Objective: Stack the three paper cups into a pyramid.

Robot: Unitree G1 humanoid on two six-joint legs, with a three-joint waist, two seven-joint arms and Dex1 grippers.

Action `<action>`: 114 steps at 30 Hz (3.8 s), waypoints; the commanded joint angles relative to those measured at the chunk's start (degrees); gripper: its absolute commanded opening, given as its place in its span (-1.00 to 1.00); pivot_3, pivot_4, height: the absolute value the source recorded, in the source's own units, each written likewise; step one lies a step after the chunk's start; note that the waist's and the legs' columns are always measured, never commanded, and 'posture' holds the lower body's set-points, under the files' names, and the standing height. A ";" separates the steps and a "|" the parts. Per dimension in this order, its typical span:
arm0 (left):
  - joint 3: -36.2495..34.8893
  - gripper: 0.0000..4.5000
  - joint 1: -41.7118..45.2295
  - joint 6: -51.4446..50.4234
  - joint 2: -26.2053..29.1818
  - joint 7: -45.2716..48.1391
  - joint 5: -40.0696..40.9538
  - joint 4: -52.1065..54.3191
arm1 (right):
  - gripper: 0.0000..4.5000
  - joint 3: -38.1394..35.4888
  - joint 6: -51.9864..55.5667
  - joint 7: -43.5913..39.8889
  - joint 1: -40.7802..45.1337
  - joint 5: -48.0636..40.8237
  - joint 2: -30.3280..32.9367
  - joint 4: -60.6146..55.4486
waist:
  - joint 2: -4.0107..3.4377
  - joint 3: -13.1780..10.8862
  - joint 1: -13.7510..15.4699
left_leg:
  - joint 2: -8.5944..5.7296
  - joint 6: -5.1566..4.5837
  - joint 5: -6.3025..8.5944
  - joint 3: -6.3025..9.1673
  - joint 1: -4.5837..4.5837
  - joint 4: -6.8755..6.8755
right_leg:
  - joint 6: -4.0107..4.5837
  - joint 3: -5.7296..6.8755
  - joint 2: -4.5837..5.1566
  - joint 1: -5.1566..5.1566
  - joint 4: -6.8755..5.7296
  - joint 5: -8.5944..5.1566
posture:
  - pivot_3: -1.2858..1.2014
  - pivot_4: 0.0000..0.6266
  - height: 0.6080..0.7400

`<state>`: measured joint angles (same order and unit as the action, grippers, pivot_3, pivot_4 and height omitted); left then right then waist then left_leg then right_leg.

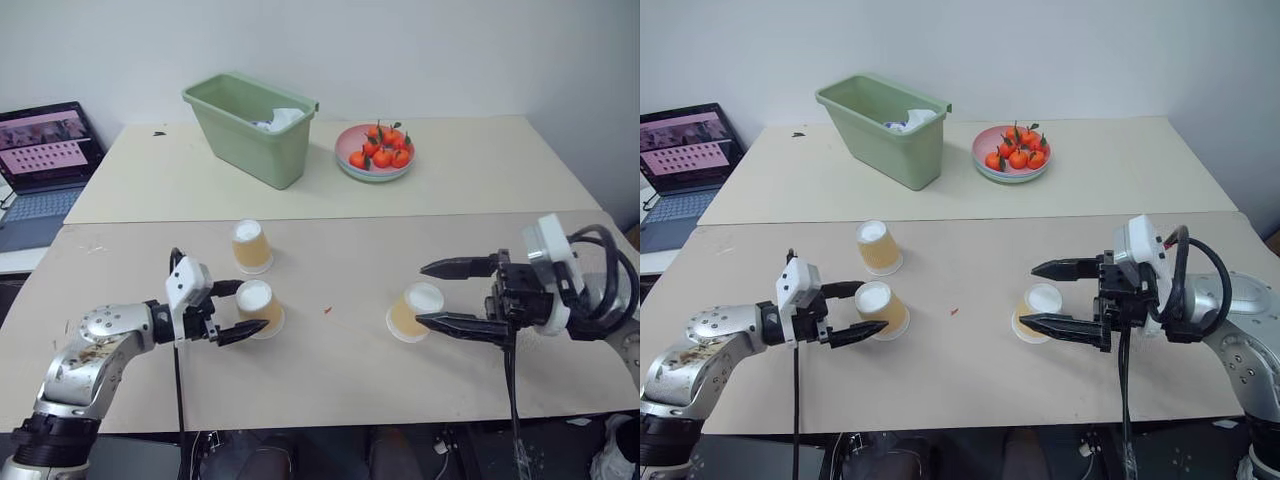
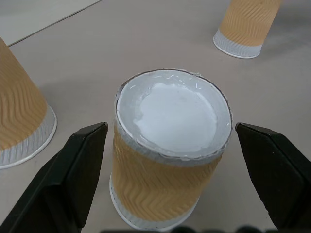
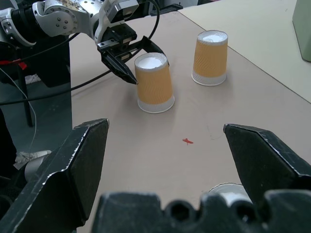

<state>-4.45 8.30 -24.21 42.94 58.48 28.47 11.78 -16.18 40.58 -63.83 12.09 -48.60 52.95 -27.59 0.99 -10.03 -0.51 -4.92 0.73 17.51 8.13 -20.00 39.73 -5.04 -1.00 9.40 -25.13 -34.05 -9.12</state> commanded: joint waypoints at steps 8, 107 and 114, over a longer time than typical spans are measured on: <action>3.10 0.68 4.16 4.33 -3.08 1.24 -2.82 -3.49 | 1.00 -0.98 -2.26 -0.27 -1.27 0.14 -0.08 -0.21 | 0.00 0.00 0.07 | 0.00 0.00 0.00 0.00 -0.01 0.00 | 0.01 0.00 0.00 0.00 0.01 0.00 | 0.03 -0.52 0.79; -10.44 0.99 5.64 -5.81 -10.37 -15.99 -2.80 2.10 | 1.00 4.83 -4.46 1.44 4.01 2.57 -1.83 2.50 | 0.06 0.02 0.55 | -0.05 0.05 -0.04 0.01 -0.03 0.15 | -0.06 -0.03 0.00 0.04 0.01 0.07 | 0.03 -0.52 0.79; -8.39 0.99 8.33 -2.97 -10.29 -18.13 -5.90 -3.50 | 1.00 5.35 -4.54 1.17 5.20 2.99 -2.08 3.35 | 0.06 0.02 0.63 | -0.04 0.05 -0.03 0.01 -0.05 0.14 | -0.02 -0.03 0.00 -0.03 0.00 0.09 | 0.03 -0.52 0.79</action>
<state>-12.96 14.99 -29.30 32.05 40.79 23.44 8.90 -9.77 37.57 -62.38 16.66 -45.61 50.98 -23.13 1.05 -10.01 0.13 -4.96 0.80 17.47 8.14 -20.05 39.86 -5.04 -1.02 9.40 -25.15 -34.05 -9.02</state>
